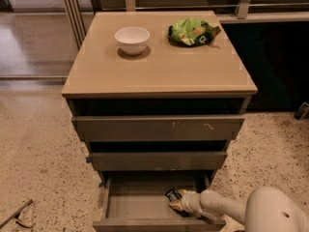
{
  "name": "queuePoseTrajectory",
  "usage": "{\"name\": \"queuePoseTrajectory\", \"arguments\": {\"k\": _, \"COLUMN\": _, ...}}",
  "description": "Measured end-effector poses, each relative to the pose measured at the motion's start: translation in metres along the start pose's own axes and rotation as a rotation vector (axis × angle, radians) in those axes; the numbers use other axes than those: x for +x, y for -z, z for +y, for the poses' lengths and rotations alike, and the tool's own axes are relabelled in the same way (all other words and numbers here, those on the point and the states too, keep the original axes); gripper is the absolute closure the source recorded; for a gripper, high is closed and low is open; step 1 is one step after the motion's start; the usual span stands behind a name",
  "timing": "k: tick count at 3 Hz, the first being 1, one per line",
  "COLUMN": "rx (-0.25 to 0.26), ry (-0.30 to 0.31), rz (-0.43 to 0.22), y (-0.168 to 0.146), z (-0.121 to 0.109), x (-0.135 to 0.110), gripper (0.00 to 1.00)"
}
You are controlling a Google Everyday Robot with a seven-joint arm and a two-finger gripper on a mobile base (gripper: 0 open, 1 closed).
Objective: Pick rxbar blueberry from bottom drawer and place on counter
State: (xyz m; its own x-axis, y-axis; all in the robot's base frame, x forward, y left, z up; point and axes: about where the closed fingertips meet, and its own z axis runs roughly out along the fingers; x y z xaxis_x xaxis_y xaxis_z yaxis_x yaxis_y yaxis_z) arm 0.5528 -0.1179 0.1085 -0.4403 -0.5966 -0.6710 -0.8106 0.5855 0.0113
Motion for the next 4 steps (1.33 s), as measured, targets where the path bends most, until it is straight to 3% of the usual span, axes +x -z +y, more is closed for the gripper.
{"name": "queuePoseTrajectory", "arguments": {"k": 1, "rx": -0.002, "ry": 0.025, "rz": 0.005, "y": 0.006, "z": 0.002, "x": -0.005, "gripper": 0.92}}
{"name": "queuePoseTrajectory", "arguments": {"k": 2, "rx": -0.003, "ry": 0.025, "rz": 0.005, "y": 0.006, "z": 0.002, "x": -0.006, "gripper": 1.0}}
{"name": "queuePoseTrajectory", "arguments": {"k": 3, "rx": -0.005, "ry": 0.038, "rz": 0.006, "y": 0.006, "z": 0.004, "x": -0.007, "gripper": 1.0}}
{"name": "queuePoseTrajectory", "arguments": {"k": 4, "rx": -0.06, "ry": 0.174, "rz": 0.011, "y": 0.016, "z": 0.009, "x": -0.021, "gripper": 1.0}}
